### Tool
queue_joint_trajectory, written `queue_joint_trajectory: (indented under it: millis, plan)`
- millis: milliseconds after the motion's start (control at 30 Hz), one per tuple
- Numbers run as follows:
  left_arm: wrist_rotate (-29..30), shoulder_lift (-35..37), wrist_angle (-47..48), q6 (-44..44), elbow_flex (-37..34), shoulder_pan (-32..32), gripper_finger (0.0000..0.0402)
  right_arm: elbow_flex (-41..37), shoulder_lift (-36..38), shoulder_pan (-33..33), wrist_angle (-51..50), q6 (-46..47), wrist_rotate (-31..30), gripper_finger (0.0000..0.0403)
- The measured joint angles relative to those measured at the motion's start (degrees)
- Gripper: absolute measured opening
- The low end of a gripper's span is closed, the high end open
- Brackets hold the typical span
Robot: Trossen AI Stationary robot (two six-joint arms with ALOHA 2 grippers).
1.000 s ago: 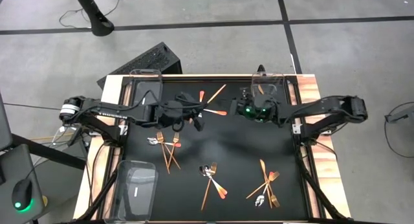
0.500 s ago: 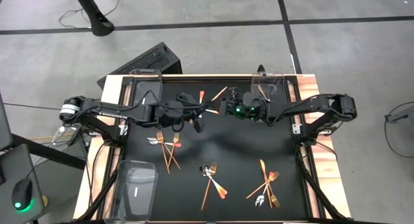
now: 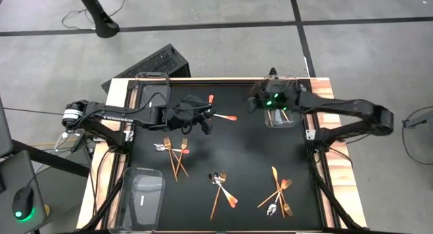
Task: Sort silverware by color (type)
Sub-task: Put the gold table knife into the top right transparent bin
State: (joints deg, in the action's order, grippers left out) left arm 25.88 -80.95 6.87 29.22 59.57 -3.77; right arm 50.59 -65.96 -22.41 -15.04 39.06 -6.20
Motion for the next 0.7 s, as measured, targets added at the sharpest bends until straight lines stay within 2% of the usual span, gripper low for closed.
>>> queue_joint_trajectory:
  millis: [200,300,467,700]
  plan:
    - [-7.8,0.0,2.8,3.4,0.0,-3.0,0.0168,4.5,7.6,-10.3,-27.6,-6.3,-1.7,0.0027]
    - [-9.2,0.0,2.7,4.0,0.0,-4.2,0.0168,4.5,7.7,-14.2,-34.3,-8.6,-2.0,0.0027]
    - [-9.4,0.0,2.8,4.4,0.0,-5.3,0.0169,4.5,5.6,-17.8,-37.6,-13.3,-1.3,0.0027]
    - [-10.6,0.0,2.8,6.9,0.0,-4.4,0.0169,7.1,6.8,-17.9,-29.5,-16.9,6.0,0.0027]
